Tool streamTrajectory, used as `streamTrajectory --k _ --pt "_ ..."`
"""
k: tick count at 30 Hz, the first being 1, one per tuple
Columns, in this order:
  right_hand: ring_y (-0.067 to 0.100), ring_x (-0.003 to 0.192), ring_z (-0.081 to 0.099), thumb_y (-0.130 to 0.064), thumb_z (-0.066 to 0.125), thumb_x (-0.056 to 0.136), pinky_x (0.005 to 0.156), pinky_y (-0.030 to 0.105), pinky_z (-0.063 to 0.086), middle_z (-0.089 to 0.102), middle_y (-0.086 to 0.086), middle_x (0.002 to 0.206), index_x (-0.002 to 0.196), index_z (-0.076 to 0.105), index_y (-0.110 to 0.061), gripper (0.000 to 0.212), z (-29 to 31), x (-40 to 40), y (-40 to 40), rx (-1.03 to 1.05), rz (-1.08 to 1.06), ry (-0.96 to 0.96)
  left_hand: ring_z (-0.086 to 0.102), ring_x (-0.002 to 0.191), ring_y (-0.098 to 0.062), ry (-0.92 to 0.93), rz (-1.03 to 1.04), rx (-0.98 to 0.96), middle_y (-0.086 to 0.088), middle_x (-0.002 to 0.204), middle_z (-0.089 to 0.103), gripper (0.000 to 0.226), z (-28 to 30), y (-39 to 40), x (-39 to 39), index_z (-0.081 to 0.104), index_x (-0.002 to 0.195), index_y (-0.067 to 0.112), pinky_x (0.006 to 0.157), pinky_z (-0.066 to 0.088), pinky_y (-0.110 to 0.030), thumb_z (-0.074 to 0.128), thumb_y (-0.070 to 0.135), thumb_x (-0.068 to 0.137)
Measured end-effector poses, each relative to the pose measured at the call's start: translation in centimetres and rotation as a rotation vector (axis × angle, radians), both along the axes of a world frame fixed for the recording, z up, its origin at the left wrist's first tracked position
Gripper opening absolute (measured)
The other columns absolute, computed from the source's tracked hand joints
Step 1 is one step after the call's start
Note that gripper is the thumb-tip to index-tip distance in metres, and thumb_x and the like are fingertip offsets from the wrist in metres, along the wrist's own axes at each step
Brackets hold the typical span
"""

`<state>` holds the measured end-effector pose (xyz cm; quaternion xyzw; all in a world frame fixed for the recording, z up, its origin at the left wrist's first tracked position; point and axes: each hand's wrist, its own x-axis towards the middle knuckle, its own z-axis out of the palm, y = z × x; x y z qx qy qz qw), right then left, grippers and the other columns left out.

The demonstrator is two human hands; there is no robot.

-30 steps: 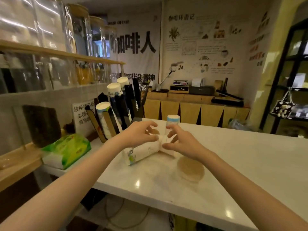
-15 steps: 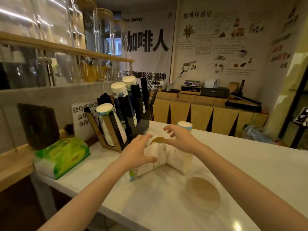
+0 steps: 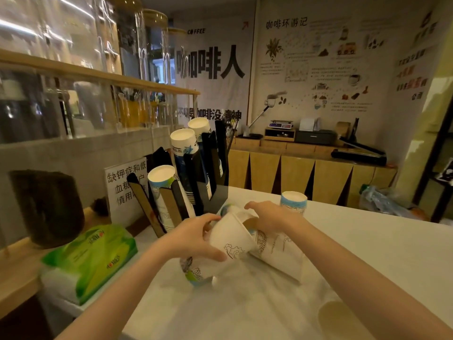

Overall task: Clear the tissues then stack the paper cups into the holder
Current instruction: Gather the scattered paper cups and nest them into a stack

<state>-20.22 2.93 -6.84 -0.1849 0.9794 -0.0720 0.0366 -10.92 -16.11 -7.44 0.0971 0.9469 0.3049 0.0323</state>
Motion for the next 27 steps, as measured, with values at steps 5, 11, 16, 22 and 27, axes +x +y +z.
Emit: streamTrajectory --k 5,11,16,22,27 --pt "0.027 0.112 0.057 -0.022 0.053 0.090 0.082 0.033 0.048 0.057 0.012 0.130 0.135 0.041 -0.022 0.046 -0.5 -1.2 -0.4 -0.005 0.003 0.016 0.049 0.107 -0.008 0.061 0.014 0.278 0.012 0.112 0.049 0.089 -1.3 -0.1 -0.6 0.032 0.134 0.026 0.086 0.048 -0.025 0.081 0.026 0.060" --pt "0.027 0.112 0.059 -0.013 0.057 0.088 0.085 0.034 0.050 0.058 0.012 0.129 0.131 0.046 -0.017 0.045 -0.6 -2.6 -0.2 -0.053 -0.054 0.069 0.043 0.117 -0.010 0.254 0.220 0.564 0.010 0.127 0.045 0.095 -5.5 2.0 -1.3 0.032 0.132 0.029 0.097 0.045 -0.036 0.085 0.025 0.053" --pt "0.029 0.100 0.062 0.001 0.051 0.088 0.083 0.037 0.055 0.061 0.017 0.117 0.121 0.053 -0.009 0.034 0.0 -2.9 -1.4 -0.003 -0.078 0.193 0.042 0.110 -0.006 0.326 0.225 0.624 0.013 0.119 0.039 0.084 -7.3 2.9 -1.8 0.032 0.125 0.034 0.087 0.043 -0.023 0.083 0.023 0.058" --pt "0.031 0.086 0.063 0.003 0.045 0.090 0.074 0.040 0.056 0.064 0.018 0.102 0.110 0.051 -0.006 0.023 2.8 -2.2 -1.6 -0.289 -0.167 0.435 0.046 0.110 -0.008 0.312 0.191 0.610 0.012 0.121 0.041 0.090 -7.9 2.4 -2.5 0.031 0.134 0.026 0.080 0.042 -0.017 0.082 0.029 0.060" --pt "0.025 0.080 0.063 -0.001 0.054 0.088 0.039 0.023 0.055 0.050 0.004 0.105 0.103 0.047 -0.017 0.023 8.6 -0.8 -0.4 -0.904 -0.218 0.286 0.045 0.111 -0.007 0.249 0.183 0.649 0.012 0.125 0.044 0.092 -8.5 2.4 -2.9 0.028 0.136 0.028 0.088 0.044 -0.023 0.081 0.028 0.061"
